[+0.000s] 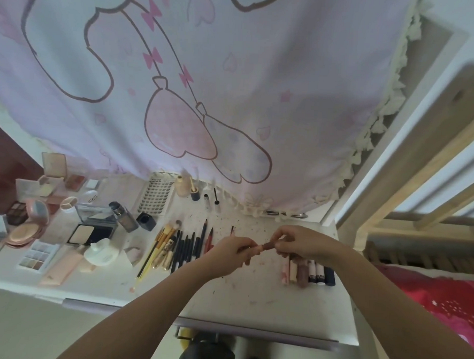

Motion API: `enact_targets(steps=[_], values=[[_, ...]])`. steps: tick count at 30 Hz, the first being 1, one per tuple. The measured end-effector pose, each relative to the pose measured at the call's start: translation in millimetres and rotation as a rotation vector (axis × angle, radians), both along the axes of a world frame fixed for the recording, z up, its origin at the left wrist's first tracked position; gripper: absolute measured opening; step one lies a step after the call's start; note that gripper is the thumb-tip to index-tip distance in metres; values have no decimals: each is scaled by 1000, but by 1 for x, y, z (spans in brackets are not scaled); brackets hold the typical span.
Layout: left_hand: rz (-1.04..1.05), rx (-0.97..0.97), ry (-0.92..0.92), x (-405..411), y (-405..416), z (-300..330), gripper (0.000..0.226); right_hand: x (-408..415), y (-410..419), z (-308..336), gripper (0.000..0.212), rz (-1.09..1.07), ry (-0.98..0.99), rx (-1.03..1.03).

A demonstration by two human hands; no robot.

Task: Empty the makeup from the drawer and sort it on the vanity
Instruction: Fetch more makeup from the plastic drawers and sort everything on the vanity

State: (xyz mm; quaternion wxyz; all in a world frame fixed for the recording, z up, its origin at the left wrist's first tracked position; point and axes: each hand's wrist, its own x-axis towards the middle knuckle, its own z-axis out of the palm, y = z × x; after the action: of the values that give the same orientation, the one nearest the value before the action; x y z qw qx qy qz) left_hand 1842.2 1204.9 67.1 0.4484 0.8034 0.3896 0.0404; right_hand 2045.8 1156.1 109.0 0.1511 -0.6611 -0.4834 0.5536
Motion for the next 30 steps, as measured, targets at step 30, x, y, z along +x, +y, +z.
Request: enact_targets(steps=[30], values=[[265, 423, 505, 6, 7, -61, 43, -80, -14, -90, 19, -380, -383, -26]])
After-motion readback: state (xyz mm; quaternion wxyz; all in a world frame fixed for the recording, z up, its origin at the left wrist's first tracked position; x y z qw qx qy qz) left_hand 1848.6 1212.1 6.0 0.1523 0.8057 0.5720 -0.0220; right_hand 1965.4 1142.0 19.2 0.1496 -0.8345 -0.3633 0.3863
